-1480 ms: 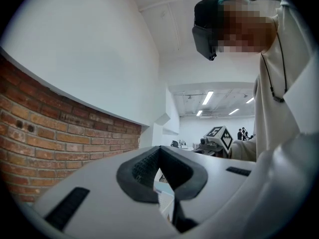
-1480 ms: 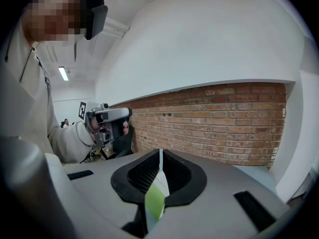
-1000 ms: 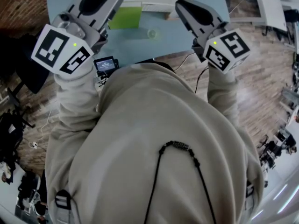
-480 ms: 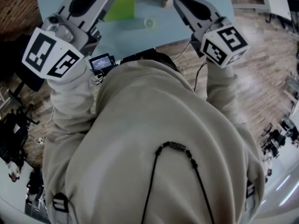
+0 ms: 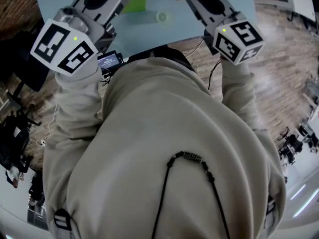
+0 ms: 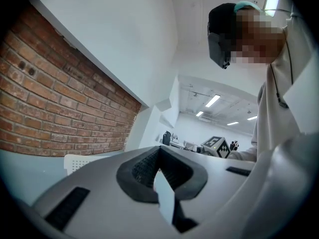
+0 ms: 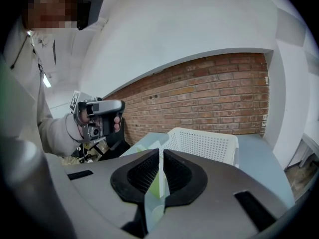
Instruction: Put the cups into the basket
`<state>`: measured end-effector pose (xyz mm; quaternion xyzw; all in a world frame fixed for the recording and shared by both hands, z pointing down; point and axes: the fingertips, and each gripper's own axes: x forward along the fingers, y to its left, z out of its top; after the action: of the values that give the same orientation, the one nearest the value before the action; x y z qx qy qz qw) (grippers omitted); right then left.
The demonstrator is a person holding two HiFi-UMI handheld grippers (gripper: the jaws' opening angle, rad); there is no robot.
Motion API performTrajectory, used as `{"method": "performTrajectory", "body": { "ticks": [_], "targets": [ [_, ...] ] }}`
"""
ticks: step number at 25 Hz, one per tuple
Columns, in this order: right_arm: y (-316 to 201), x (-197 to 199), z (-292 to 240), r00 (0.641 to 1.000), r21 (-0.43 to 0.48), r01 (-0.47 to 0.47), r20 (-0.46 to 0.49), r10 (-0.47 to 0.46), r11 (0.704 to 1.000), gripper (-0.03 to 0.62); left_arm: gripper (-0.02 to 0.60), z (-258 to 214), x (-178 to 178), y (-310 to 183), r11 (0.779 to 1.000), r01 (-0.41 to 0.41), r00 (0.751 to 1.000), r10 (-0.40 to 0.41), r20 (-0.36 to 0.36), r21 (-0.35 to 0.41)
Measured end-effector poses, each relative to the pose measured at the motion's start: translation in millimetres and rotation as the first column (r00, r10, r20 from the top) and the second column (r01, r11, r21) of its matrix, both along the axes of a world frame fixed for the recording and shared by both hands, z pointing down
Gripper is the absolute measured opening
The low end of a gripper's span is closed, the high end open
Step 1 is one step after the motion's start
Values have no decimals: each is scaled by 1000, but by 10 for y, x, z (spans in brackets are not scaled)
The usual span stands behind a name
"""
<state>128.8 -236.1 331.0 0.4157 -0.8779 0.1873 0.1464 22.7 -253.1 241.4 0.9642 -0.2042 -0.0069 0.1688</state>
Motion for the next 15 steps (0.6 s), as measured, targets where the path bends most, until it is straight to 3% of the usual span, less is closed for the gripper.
{"method": "performTrajectory", "body": {
  "ticks": [4, 15],
  "targets": [
    [-18, 20, 159, 1000, -26, -1, -22, 0, 1000, 17, -5, 4, 35, 41, 1000, -11, 1000, 11, 13, -3],
    [98, -19, 377, 999, -103, 2, -54, -8, 995, 18, -5, 164, -156, 56, 994, 66, 996, -60, 71, -92]
  ]
}}
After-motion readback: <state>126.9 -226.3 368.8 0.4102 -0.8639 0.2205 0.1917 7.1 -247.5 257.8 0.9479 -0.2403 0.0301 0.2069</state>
